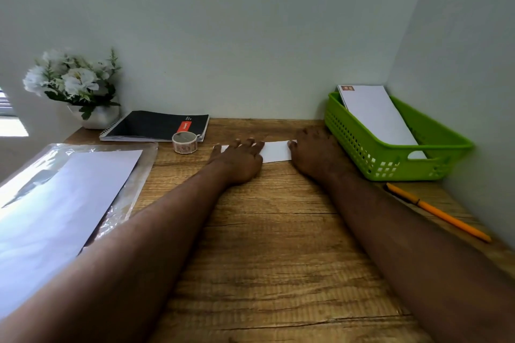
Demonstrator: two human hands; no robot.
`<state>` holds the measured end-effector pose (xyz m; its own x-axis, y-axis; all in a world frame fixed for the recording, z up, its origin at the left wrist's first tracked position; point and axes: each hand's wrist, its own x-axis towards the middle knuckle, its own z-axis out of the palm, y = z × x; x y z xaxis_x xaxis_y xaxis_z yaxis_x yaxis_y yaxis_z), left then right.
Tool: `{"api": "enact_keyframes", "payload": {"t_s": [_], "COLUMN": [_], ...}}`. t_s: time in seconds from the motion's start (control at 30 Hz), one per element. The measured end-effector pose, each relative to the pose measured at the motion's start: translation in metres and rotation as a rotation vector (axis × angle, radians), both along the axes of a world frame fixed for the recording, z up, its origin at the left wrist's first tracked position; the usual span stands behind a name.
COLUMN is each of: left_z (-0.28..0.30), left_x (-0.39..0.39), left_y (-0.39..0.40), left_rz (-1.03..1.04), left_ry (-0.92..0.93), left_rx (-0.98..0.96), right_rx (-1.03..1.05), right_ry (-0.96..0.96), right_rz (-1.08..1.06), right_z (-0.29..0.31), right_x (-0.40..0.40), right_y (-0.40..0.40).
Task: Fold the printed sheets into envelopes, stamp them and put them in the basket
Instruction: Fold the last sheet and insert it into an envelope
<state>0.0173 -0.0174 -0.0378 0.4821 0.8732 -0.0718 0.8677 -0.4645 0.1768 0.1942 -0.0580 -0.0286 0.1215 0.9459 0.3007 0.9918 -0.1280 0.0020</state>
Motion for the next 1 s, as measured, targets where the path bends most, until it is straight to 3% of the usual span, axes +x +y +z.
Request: {"api": "enact_keyframes", "payload": {"t_s": [0.07,0.17,0.23,0.37,0.77,0.9,1.0], "left_z": [0.004,0.006,0.004,-0.003,0.0,0.01,0.015], "left_x": [0.002,0.016,0.028,0.033,-0.01,-0.023,-0.04], "left_y": [0.001,-0.005,-0.011,-0.009,-0.006,-0.035,-0.06], "left_rz": [0.013,0.058,0.01,-0.043,0.182,0.225,0.201], "left_ry": [-0.003,0.048,0.037,-0.119,-0.02,0.044,-0.062], "left_rx": [-0.036,0.073,0.201,0.049,-0.025,0.108,0.22], "right_rx": [0.039,-0.127,-0.193,-0.221,-0.217,-0.198,-0.085], "right_ry": [0.042,0.211,0.193,0.151,0.167,0.184,0.106], "right_rz": [0.138,0.283,0.294,0.296,0.247,0.253,0.254], "right_z": [-0.002,-0.009,-0.013,-0.016,-0.014,-0.015,-0.01], "right_x": [-0.007,-0.013,-0.012,-0.008,-0.008,-0.007,-0.009], "right_y": [0.005,0.014,0.02,0.027,0.023,0.02,0.013]}}
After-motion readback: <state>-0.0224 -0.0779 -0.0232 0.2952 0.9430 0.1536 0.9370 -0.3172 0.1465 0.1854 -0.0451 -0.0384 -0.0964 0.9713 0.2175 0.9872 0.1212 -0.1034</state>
